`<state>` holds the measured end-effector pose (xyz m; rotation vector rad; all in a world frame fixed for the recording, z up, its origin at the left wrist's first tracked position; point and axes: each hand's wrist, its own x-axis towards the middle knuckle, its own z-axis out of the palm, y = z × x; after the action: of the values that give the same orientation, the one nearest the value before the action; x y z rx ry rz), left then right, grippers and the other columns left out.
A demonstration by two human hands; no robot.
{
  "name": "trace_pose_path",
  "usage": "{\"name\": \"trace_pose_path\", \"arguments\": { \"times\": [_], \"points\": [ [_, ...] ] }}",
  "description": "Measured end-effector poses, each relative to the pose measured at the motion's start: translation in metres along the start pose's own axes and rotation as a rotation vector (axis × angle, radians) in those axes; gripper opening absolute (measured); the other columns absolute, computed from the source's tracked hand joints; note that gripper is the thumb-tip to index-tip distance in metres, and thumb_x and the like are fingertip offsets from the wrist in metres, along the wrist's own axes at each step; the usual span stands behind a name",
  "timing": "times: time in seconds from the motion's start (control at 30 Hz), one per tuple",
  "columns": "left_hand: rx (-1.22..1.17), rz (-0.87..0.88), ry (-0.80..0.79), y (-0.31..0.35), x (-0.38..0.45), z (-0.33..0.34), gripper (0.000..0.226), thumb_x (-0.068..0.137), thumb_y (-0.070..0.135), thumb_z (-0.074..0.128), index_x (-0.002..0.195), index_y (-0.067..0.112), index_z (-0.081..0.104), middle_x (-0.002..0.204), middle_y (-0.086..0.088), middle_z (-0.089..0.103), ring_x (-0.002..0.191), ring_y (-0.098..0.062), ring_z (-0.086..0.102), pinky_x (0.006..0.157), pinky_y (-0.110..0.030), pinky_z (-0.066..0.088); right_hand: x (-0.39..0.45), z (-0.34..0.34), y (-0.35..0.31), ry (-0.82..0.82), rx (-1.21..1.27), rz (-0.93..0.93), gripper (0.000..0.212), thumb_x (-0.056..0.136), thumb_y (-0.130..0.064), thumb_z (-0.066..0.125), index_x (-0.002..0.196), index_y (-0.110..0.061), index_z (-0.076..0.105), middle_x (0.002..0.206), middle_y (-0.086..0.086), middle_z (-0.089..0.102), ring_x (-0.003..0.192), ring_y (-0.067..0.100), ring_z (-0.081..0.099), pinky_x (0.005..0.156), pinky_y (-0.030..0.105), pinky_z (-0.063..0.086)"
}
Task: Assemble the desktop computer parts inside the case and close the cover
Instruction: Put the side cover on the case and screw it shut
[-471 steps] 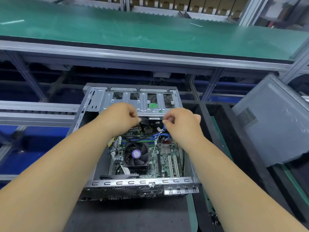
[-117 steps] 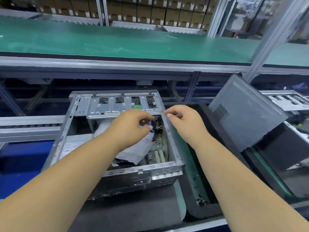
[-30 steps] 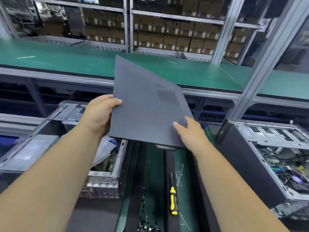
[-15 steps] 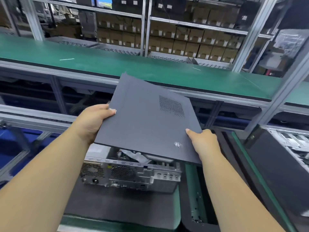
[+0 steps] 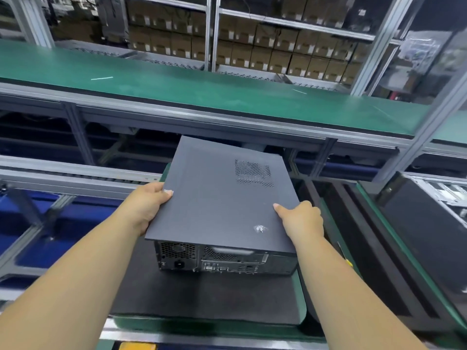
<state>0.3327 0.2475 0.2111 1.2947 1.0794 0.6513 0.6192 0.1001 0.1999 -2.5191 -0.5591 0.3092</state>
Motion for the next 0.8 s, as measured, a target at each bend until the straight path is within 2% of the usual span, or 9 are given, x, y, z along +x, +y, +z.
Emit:
{"name": "trace_pose_path", "arguments": {
  "times": [0.07, 0.13, 0.2, 0.33, 0.4, 0.47, 0.6, 0.7, 0.8],
  "points": [
    [0.070, 0.025, 0.027, -0.006, 0.007, 0.000, 0.023, 0.100, 0.016, 0.048, 0.114, 0.016, 0.067, 0.103, -0.009, 0.074, 0.093, -0.031, 0.071, 0.084, -0.047, 0.056, 0.003, 0.005, -0.001, 0.004, -0.018, 0.000, 0.080, 0.081, -0.064, 0.065, 0.135, -0.009, 0.047, 0.132, 0.014, 0.048, 0.120, 0.035, 0.049, 0.076, 0.041, 0.041],
    [0.138, 0.048, 0.064, -0.012, 0.013, 0.002, 0.021, 0.099, 0.019, 0.051, 0.107, 0.021, 0.070, 0.097, -0.003, 0.075, 0.085, -0.024, 0.073, 0.072, -0.037, 0.057, 0.005, 0.008, -0.003, 0.010, -0.052, 0.008, 0.080, 0.081, -0.066, 0.065, 0.135, -0.010, 0.047, 0.131, 0.013, 0.048, 0.120, 0.034, 0.048, 0.076, 0.041, 0.042],
    [0.185, 0.057, 0.085, -0.017, 0.017, 0.003, 0.019, 0.098, 0.021, 0.053, 0.102, 0.024, 0.071, 0.095, 0.000, 0.075, 0.080, -0.020, 0.073, 0.065, -0.031, 0.056, 0.007, 0.009, -0.004, 0.046, -0.096, 0.003, 0.077, 0.081, -0.066, 0.066, 0.132, -0.011, 0.051, 0.132, 0.013, 0.045, 0.121, 0.033, 0.044, 0.085, 0.043, 0.045],
    [0.340, 0.117, 0.132, -0.022, 0.024, 0.004, 0.020, 0.096, 0.026, 0.052, 0.101, 0.032, 0.071, 0.094, 0.005, 0.073, 0.089, -0.022, 0.069, 0.082, -0.041, 0.057, 0.011, 0.015, -0.008, 0.097, -0.129, -0.182, 0.062, 0.084, -0.055, 0.069, 0.127, -0.013, 0.057, 0.140, 0.008, 0.029, 0.126, 0.030, 0.031, 0.107, 0.041, 0.032],
    [0.452, 0.145, 0.165, -0.022, 0.027, 0.004, 0.020, 0.095, 0.029, 0.051, 0.102, 0.033, 0.070, 0.094, 0.004, 0.071, 0.093, -0.023, 0.065, 0.085, -0.042, 0.054, 0.010, 0.021, -0.013, 0.030, -0.169, -0.202, 0.075, 0.088, -0.057, 0.063, 0.141, -0.009, 0.043, 0.150, 0.011, 0.024, 0.134, 0.032, 0.029, 0.112, 0.042, 0.031],
    [0.559, 0.161, 0.205, -0.023, 0.029, 0.005, 0.019, 0.095, 0.030, 0.051, 0.100, 0.029, 0.069, 0.092, 0.002, 0.068, 0.097, -0.027, 0.060, 0.083, -0.040, 0.052, 0.009, 0.027, -0.015, -0.018, -0.256, -0.204, 0.087, 0.094, -0.059, 0.049, 0.155, -0.004, 0.018, 0.159, 0.013, 0.017, 0.143, 0.033, 0.022, 0.118, 0.043, 0.025],
    [0.699, 0.168, 0.267, -0.025, 0.033, 0.004, 0.021, 0.094, 0.036, 0.051, 0.098, 0.027, 0.069, 0.100, -0.002, 0.063, 0.107, -0.034, 0.051, 0.084, -0.040, 0.048, 0.014, 0.031, -0.018, -0.084, -0.383, -0.217, 0.084, 0.101, -0.057, 0.029, 0.157, -0.002, 0.000, 0.166, 0.014, 0.001, 0.152, 0.030, 0.002, 0.124, 0.042, 0.006],
    [0.927, 0.190, 0.330, -0.023, 0.036, 0.009, 0.039, 0.092, 0.043, 0.058, 0.130, 0.037, 0.058, 0.128, -0.001, 0.051, 0.122, -0.032, 0.038, 0.097, -0.040, 0.038, 0.015, 0.035, -0.018, -0.112, -0.428, -0.226, 0.083, 0.101, -0.058, 0.024, 0.157, -0.003, -0.005, 0.166, 0.013, -0.007, 0.153, 0.029, -0.006, 0.124, 0.041, -0.001],
    [1.081, 0.263, 0.226, -0.025, 0.040, 0.020, 0.068, 0.091, 0.055, 0.053, 0.149, 0.022, 0.037, 0.150, -0.001, 0.035, 0.135, -0.027, 0.032, 0.109, -0.040, 0.033, 0.019, 0.038, -0.015, -0.086, -0.469, -0.251, 0.085, 0.100, -0.060, 0.022, 0.157, -0.003, -0.003, 0.166, 0.013, -0.003, 0.153, 0.029, -0.004, 0.125, 0.041, 0.001]
  ]
}}
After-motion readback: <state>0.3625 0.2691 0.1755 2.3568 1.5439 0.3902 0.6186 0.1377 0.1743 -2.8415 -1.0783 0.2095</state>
